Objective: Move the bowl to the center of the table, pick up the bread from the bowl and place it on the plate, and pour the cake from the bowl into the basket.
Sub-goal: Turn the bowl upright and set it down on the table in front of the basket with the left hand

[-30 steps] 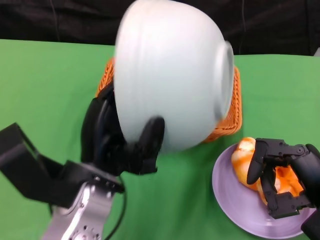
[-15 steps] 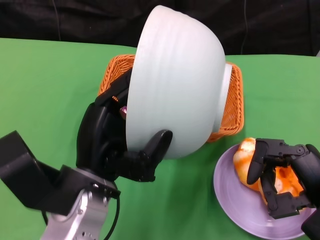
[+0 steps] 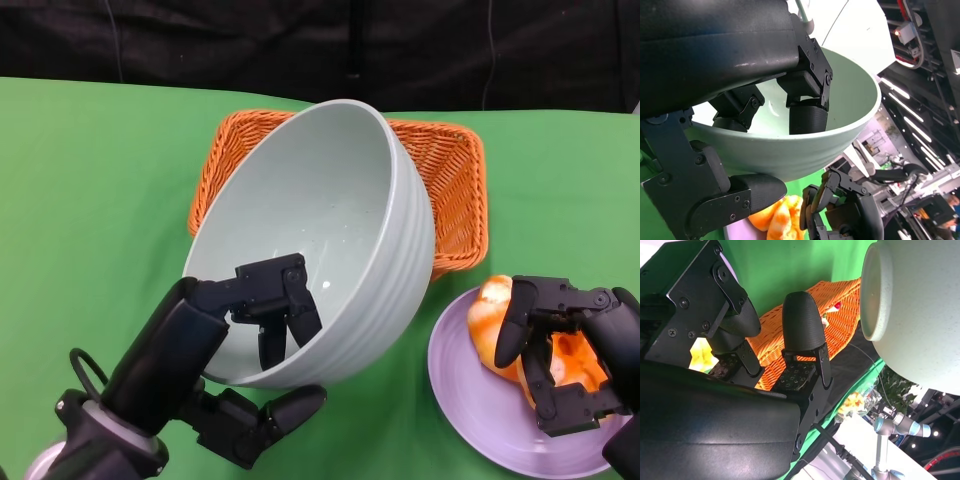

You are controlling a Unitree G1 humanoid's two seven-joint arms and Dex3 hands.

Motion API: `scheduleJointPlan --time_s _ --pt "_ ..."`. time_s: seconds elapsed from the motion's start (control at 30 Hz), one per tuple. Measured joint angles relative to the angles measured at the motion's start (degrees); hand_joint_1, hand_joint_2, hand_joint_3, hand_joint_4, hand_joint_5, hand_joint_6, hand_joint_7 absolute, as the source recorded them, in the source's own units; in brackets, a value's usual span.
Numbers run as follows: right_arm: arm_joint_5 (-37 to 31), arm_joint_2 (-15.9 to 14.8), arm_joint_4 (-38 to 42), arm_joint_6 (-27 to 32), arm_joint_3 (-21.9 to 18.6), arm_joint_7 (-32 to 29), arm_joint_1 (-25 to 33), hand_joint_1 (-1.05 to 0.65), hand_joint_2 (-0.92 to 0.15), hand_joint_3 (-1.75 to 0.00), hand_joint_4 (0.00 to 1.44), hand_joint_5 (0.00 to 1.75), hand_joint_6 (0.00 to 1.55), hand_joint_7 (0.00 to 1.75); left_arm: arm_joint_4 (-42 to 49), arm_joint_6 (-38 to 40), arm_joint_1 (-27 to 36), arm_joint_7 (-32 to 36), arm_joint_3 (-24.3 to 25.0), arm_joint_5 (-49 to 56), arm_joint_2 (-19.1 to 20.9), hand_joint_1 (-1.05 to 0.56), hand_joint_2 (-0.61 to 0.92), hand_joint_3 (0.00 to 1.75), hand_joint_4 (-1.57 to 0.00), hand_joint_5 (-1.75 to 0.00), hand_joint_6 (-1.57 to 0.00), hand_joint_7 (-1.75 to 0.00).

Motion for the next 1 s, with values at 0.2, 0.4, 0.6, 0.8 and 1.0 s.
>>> scheduleJointPlan --time_s 0.2,0.4,0.6,0.8,1.0 --pt "0.0 -0.1 0.0 0.0 -0.1 0.0 0.0 0.45 -0.28 -1.6 1.01 1.75 0.89 1.46 -0.4 -1.3 1.1 1.1 0.2 4.5 1.6 -0.24 0.12 1.75 -1.09 -1.75 -0.9 -1.75" --pt "0.0 -0.1 0.0 0.3 -0.1 0.0 0.0 0.45 -0.3 -1.58 1.0 1.75 0.88 1.47 -0.4 -3.6 1.2 2.7 0.4 9.4 3.7 -0.28 0.11 1.74 -1.05 -1.75 -0.86 -1.75" --pt "0.0 -0.1 0.0 0.7 -0.1 0.0 -0.1 0.46 -0.3 -1.58 0.99 1.75 0.88 1.47 -0.3 -5.3 1.1 4.5 0.7 14.6 5.8 -0.28 0.16 1.66 -1.04 -1.75 -0.84 -1.75" --pt "0.0 -0.1 0.0 0.8 -0.1 0.0 -0.2 0.46 -0.29 -1.58 0.99 1.75 0.88 1.47 0.6 -10.2 1.1 8.5 1.1 24.7 9.3 -0.26 0.16 1.62 -1.05 -1.75 -0.84 -1.75" --pt "0.0 -0.1 0.0 0.8 -0.1 0.0 -0.2 0.43 -0.29 -1.59 0.99 1.75 0.88 1.47 2.1 -12.9 1.0 13.8 1.3 32.7 11.4 -0.19 0.17 1.45 -1.04 -1.75 -0.83 -1.75"
